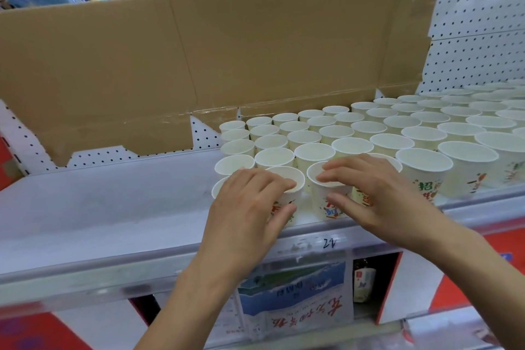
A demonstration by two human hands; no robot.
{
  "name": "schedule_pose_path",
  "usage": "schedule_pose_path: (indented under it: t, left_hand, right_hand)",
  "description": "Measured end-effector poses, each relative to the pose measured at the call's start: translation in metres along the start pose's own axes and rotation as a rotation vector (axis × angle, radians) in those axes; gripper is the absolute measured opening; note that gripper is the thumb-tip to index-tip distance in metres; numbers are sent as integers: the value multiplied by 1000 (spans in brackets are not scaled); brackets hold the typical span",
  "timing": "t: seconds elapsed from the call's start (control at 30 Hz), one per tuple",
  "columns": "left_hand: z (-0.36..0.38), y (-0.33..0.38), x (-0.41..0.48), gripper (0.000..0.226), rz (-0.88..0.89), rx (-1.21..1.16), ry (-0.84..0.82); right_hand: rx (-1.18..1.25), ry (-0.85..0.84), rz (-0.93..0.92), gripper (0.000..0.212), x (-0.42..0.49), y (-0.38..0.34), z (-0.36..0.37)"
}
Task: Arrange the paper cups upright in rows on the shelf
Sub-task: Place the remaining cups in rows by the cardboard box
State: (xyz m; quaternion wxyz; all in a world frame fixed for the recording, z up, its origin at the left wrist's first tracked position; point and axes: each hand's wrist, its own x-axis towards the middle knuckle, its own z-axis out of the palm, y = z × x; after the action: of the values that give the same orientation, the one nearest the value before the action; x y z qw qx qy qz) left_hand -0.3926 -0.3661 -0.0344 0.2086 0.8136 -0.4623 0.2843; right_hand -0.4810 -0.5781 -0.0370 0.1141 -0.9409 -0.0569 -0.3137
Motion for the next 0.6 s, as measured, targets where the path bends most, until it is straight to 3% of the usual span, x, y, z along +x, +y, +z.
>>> schedule_pose_path:
  t: [0.17, 0.33, 0.5, 0.6]
  left_hand:
    - [2, 0, -2, 36, -28, 7, 66]
    - [6, -3, 0, 26, 1, 36, 125]
    - [9, -5, 2, 15, 28, 51, 142]
    - [10, -7, 2, 20, 44, 44, 137]
  right_hand:
    - [-11, 67, -5, 29, -2, -1, 4]
    - [-13, 150, -33, 30, 0, -3, 9]
    - [-41, 157, -46, 27, 3, -3, 12]
    - [-40, 166, -46, 27, 3, -4, 13]
